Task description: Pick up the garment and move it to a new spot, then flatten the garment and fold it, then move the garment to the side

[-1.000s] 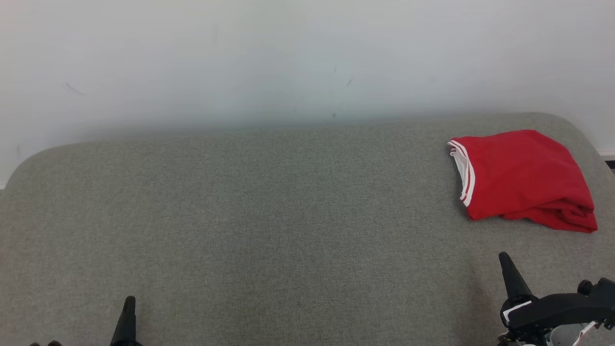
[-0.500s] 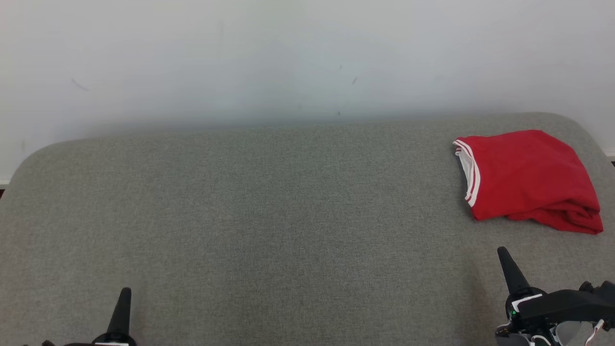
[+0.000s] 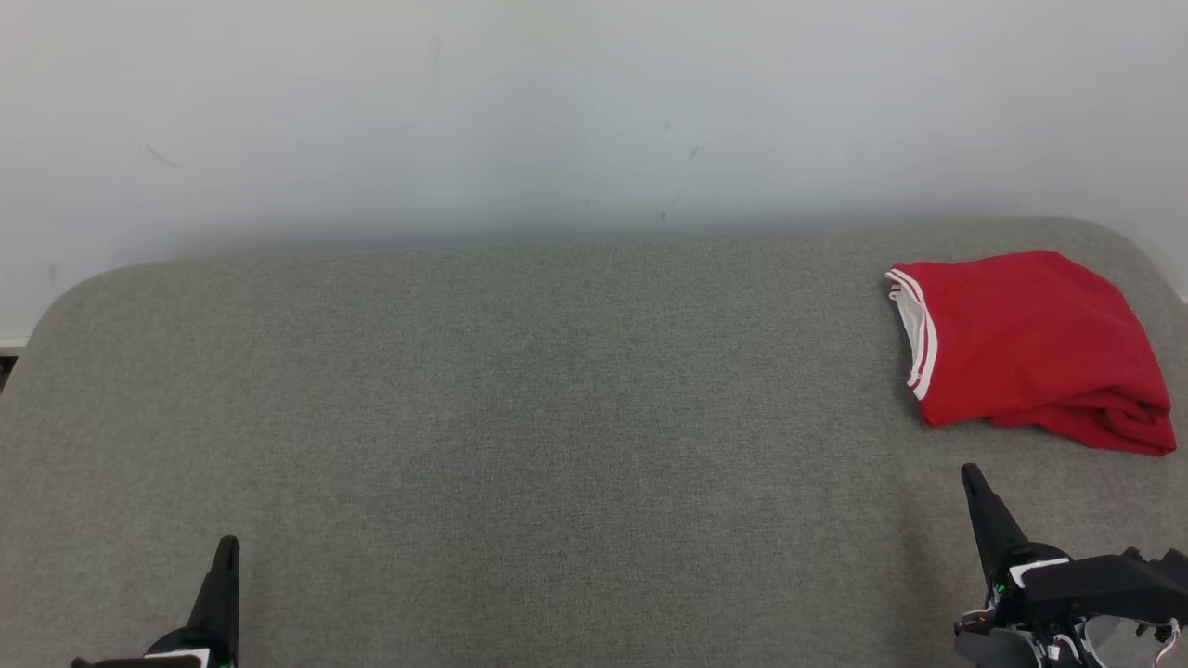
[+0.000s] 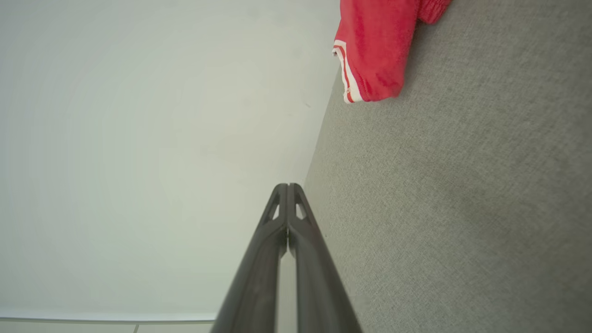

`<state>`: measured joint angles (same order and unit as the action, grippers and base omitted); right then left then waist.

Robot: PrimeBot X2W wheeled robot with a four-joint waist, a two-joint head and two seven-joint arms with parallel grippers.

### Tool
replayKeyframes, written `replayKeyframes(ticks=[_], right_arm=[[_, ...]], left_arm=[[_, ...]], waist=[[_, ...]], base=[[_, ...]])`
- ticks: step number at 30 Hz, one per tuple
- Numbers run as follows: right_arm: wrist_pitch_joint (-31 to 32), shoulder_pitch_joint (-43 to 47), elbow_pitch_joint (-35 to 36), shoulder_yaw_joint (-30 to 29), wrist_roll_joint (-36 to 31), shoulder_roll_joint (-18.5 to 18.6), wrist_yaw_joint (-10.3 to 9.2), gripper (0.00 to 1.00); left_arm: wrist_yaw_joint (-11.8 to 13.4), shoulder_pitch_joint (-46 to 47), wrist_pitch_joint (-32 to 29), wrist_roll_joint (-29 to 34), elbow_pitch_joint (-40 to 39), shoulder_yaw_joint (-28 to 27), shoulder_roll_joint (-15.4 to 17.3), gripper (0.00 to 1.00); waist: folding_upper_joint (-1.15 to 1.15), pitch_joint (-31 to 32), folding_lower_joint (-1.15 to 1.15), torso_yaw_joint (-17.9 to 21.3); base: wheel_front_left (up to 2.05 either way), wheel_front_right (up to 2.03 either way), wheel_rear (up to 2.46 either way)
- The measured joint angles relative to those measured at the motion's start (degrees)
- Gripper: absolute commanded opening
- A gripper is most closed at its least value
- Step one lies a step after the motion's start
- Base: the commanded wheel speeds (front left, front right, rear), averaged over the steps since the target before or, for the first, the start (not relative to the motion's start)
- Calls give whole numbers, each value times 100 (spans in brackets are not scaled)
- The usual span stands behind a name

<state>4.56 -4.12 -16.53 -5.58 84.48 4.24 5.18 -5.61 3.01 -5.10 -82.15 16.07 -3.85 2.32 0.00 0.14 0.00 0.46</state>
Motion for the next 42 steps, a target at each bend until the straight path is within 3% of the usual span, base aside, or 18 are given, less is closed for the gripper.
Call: replayKeyframes(ticks=[10,42], right_arm=[[200,-24,-41,-199,697,-152,146,0],[200,-103,-47,-201,727,-164,171,0]], left_arm=[[-148,129,-126,-904,102,-130,-9,0],[-149,135,-126,-917,108,-131,-13,0]], waist=[[0,-23,0,-46],[0,-23,0,-46]], base=[[0,0,0],[0,0,0]])
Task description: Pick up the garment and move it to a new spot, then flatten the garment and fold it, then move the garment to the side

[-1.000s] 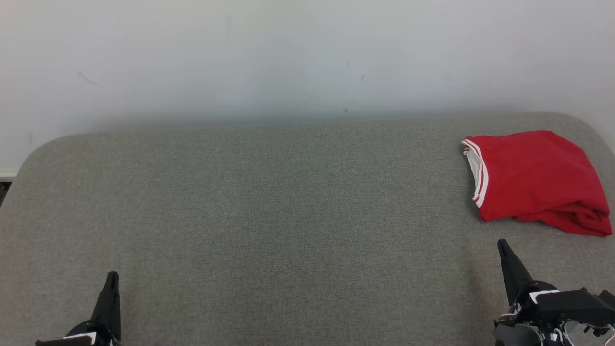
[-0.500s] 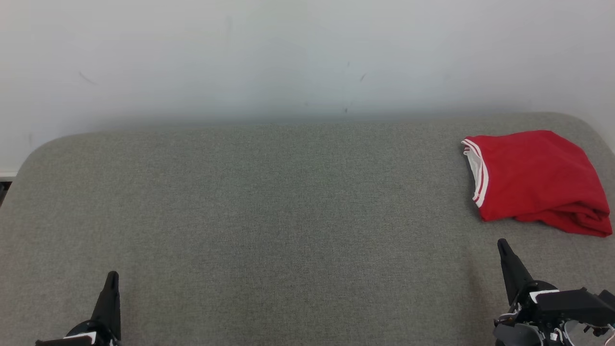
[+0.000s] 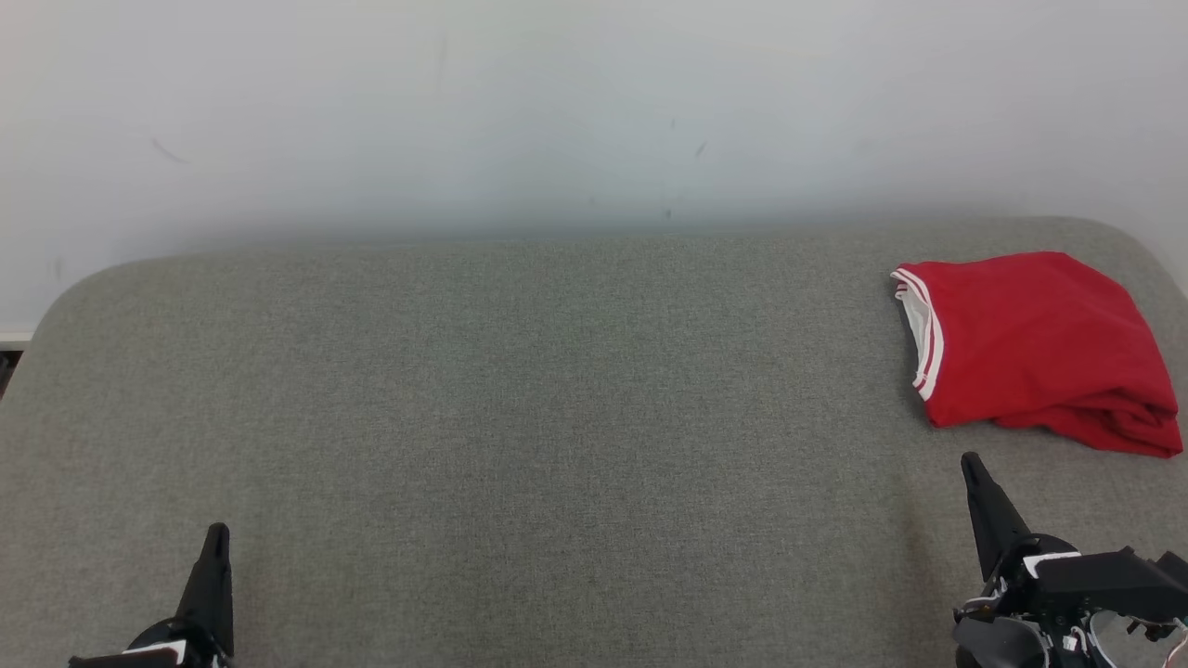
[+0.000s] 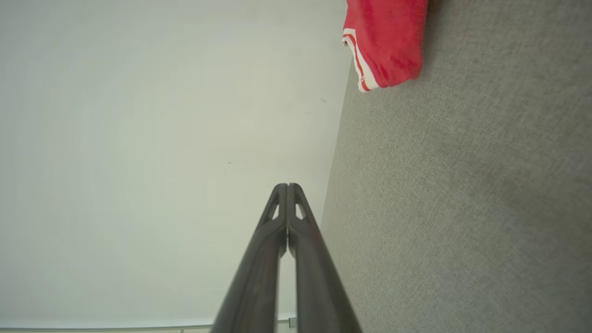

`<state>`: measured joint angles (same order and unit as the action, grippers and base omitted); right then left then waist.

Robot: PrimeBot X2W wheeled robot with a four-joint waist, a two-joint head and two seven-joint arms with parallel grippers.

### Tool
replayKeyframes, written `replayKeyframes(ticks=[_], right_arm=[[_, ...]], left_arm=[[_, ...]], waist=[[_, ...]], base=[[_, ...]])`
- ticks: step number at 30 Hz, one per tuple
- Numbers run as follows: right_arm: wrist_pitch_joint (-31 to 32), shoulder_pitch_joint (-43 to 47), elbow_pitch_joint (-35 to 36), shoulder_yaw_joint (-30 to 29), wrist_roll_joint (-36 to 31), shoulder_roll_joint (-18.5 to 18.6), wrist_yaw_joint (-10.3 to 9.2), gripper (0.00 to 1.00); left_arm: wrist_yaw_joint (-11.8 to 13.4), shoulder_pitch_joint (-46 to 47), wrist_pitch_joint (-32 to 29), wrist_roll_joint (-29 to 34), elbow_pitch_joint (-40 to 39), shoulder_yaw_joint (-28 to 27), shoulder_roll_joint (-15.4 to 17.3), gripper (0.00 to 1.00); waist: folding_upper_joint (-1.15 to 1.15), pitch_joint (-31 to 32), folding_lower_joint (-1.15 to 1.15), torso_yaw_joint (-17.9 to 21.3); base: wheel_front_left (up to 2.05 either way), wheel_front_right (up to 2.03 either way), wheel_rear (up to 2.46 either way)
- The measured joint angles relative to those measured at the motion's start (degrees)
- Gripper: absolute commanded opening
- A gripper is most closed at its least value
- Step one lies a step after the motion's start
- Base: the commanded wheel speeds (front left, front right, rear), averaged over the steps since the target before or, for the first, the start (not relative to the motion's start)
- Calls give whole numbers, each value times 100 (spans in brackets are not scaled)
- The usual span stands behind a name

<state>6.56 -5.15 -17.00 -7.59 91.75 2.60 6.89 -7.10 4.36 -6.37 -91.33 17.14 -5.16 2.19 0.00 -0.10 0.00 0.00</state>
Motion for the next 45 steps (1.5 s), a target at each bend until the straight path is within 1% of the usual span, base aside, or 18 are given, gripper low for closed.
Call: replayKeyframes(ticks=[45], right_arm=[[-1,0,0,1,0,0,0,0]], left_arm=[[1,1,1,0,-1,1,-1,0]], waist=[[0,0,0,0]], base=[[0,0,0]])
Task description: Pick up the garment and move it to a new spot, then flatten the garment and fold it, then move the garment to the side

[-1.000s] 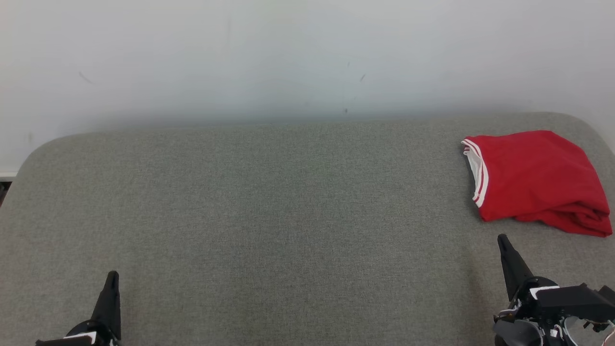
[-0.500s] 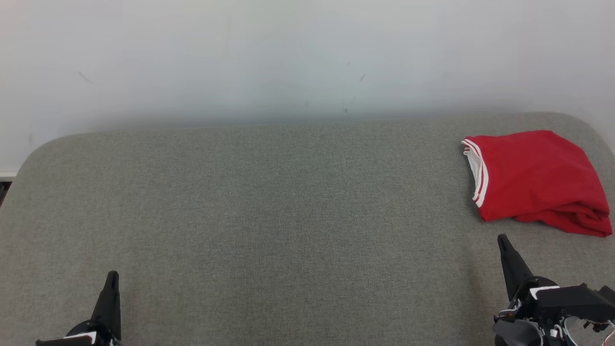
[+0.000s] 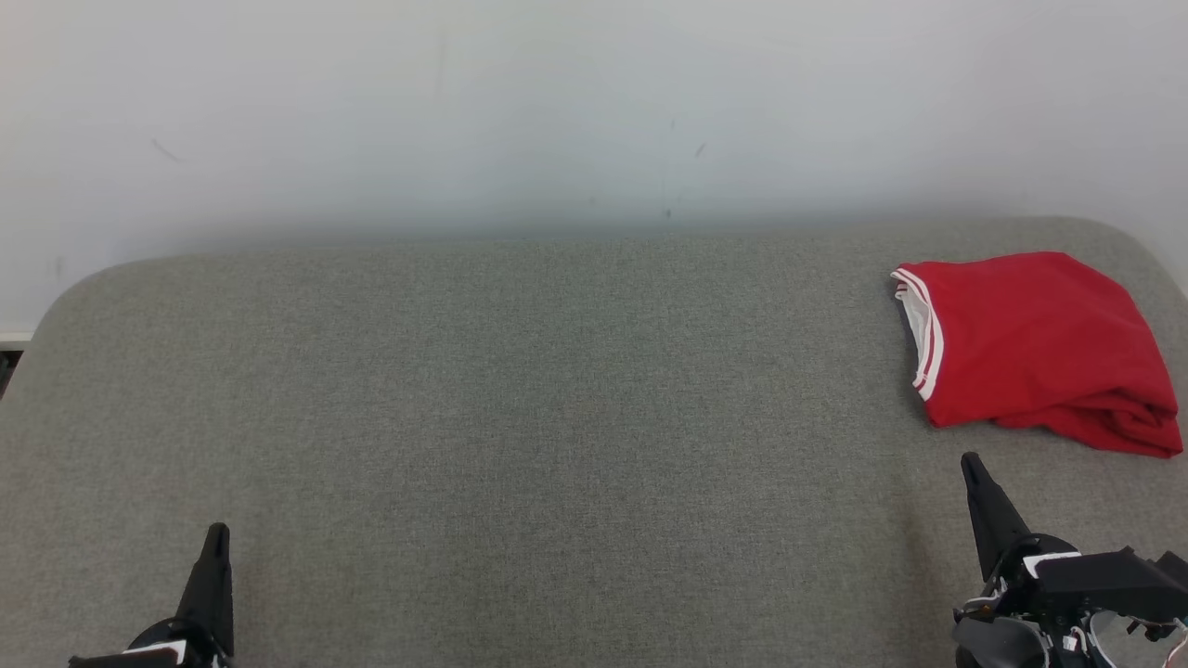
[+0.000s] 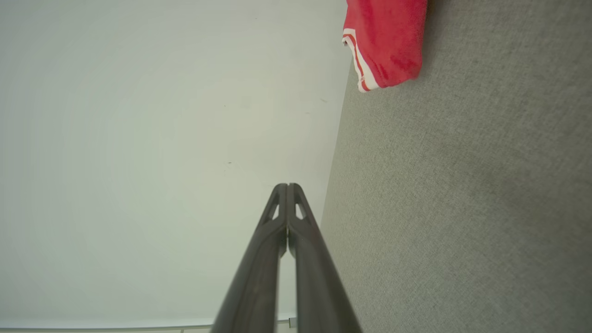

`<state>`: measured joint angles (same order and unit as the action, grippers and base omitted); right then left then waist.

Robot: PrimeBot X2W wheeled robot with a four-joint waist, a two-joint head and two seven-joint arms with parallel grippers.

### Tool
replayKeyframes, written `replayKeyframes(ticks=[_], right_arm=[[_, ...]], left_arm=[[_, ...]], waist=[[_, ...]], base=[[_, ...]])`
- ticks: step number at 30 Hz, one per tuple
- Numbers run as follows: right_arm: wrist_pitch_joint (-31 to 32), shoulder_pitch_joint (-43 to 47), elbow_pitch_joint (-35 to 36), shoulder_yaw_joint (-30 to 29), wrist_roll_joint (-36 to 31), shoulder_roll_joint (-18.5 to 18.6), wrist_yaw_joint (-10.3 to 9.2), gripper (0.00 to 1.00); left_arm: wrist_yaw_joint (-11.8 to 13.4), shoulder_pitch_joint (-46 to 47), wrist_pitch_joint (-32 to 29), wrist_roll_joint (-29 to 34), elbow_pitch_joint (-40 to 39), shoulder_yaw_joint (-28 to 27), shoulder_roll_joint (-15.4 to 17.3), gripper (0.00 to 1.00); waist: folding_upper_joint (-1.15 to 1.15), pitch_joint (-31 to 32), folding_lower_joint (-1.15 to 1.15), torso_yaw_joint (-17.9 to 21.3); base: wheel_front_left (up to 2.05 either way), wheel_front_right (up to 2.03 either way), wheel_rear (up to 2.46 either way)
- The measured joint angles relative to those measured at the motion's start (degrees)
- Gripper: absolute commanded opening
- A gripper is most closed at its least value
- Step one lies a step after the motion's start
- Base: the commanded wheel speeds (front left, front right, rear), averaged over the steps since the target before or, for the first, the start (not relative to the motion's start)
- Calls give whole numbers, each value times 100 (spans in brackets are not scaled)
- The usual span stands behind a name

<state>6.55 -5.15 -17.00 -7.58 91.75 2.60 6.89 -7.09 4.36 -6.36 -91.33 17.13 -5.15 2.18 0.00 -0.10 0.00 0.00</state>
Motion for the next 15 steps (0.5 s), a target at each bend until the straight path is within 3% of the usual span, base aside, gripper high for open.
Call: replayKeyframes(ticks=[15], right_arm=[[0,0,1,0,0,0,0,0]], left_arm=[[0,1,0,0,-1,0,0,0]], waist=[[0,0,0,0]], base=[[0,0,0]])
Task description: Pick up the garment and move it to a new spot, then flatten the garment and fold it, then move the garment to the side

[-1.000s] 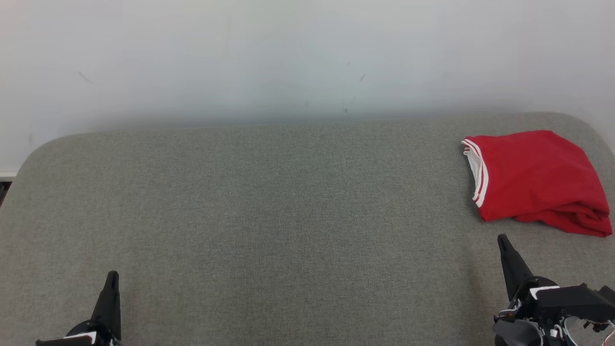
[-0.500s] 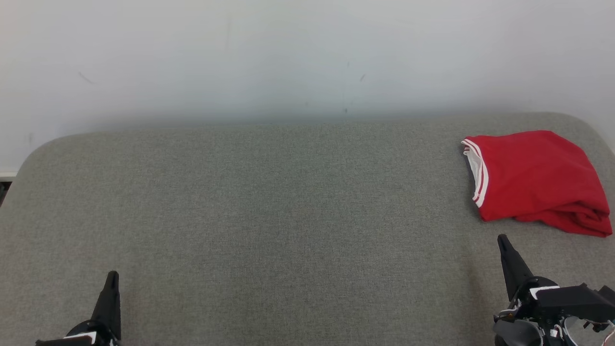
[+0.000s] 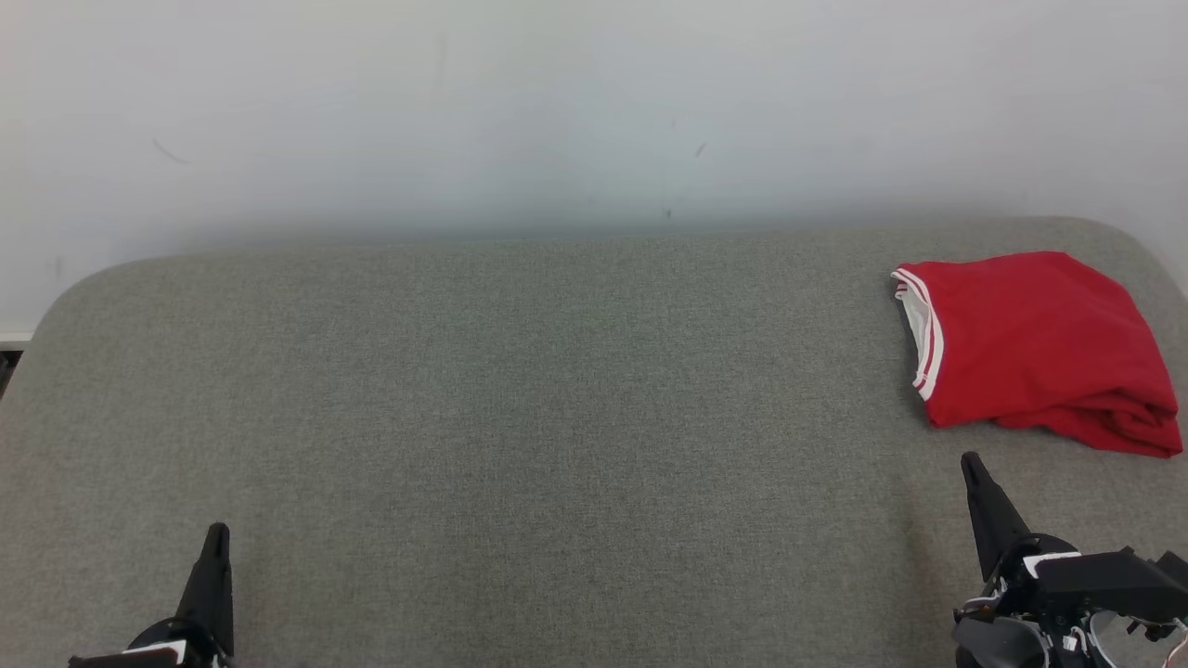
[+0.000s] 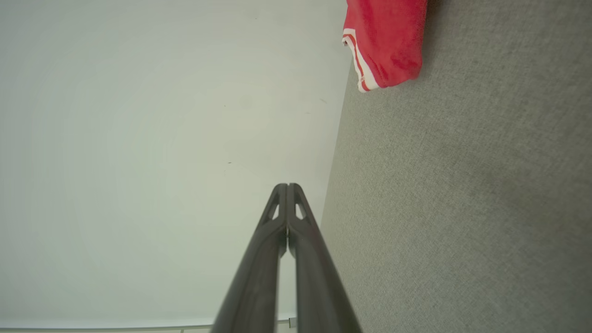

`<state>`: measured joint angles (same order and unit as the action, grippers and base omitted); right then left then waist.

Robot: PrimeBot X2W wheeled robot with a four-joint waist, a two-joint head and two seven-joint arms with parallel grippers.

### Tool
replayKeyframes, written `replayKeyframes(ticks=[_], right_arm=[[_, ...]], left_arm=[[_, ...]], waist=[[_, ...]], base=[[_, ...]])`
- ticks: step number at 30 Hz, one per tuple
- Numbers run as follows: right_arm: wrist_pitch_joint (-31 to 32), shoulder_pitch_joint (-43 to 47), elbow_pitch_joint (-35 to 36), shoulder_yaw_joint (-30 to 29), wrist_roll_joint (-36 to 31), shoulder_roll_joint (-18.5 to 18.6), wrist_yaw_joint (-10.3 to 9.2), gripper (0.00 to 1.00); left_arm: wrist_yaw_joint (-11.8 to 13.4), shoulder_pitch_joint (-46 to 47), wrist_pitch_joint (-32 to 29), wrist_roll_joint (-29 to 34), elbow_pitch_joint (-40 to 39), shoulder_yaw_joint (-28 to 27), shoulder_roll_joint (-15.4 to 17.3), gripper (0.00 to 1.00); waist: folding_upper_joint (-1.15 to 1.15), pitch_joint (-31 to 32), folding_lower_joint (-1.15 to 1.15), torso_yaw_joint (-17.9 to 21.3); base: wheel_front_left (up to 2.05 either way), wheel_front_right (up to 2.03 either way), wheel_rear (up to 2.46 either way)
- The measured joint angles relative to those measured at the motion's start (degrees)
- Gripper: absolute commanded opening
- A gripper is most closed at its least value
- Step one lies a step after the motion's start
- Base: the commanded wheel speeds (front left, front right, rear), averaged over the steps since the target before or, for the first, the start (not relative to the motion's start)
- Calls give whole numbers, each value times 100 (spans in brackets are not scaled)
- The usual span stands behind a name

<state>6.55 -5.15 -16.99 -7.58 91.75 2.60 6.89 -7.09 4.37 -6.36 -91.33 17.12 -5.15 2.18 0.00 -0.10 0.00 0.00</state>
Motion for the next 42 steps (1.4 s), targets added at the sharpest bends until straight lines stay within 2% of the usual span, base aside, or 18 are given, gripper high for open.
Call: replayKeyframes(ticks=[42], right_arm=[[0,0,2,0,0,0,1,0]], left_arm=[[0,0,0,0,-3,0,0,0]], waist=[[0,-1,0,0]], base=[[0,0,0]])
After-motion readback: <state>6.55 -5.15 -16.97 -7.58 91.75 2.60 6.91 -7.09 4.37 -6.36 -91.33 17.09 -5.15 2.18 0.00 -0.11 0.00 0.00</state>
